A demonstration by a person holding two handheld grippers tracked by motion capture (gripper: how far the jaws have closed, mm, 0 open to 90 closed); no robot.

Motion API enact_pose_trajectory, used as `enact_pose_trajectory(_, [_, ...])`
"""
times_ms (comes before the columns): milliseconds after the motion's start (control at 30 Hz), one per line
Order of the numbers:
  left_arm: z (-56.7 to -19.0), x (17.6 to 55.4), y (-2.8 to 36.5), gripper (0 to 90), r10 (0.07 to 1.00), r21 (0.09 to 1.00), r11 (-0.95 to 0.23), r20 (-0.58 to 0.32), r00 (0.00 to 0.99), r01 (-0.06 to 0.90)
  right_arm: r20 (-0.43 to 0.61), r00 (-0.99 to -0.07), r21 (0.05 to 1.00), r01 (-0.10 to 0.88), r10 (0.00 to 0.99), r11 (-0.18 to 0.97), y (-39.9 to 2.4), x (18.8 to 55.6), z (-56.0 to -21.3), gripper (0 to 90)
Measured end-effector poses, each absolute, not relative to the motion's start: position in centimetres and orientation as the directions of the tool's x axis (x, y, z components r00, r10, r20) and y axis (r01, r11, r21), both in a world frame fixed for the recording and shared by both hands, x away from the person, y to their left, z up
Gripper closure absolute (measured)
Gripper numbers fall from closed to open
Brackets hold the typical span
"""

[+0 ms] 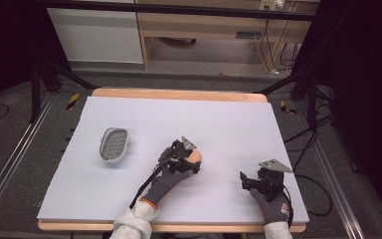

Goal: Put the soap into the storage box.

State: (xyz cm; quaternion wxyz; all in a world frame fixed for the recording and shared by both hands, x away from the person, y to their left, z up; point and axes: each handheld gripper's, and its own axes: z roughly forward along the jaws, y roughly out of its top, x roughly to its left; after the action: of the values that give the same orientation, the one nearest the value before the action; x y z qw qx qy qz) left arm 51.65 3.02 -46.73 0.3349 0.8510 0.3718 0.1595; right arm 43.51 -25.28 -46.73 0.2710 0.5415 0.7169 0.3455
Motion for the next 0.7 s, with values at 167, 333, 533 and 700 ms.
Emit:
enact_pose_trajectory(167, [-47.04,52.0,3.08,29.2,0.743,0.68,-0.494,0.006,0.669,0.542,-0.014,-0.267,0.786,0.592,0.963,0.176,-25.21,43.54,-46.75,10.2])
enact_pose_trajectory(333, [-47.22,52.1,3.01,30.6,0.743,0.678,-0.49,-0.004,0.669,0.548,-0.014,-0.27,0.787,0.591,0.963,0.177,-25.21,43.55,-46.75,10.2])
enact_pose_trajectory(533, [-47.48,52.24,2.93,30.5,0.742,0.667,-0.499,-0.001,0.67,0.553,-0.012,-0.268,0.782,0.598,0.963,0.175,-25.14,43.58,-46.79,10.1])
enact_pose_trajectory(700, [-47.59,52.16,2.8,30.9,0.742,0.669,-0.502,0.009,0.67,0.548,-0.009,-0.268,0.783,0.598,0.963,0.174,-25.13,43.58,-46.78,9.9])
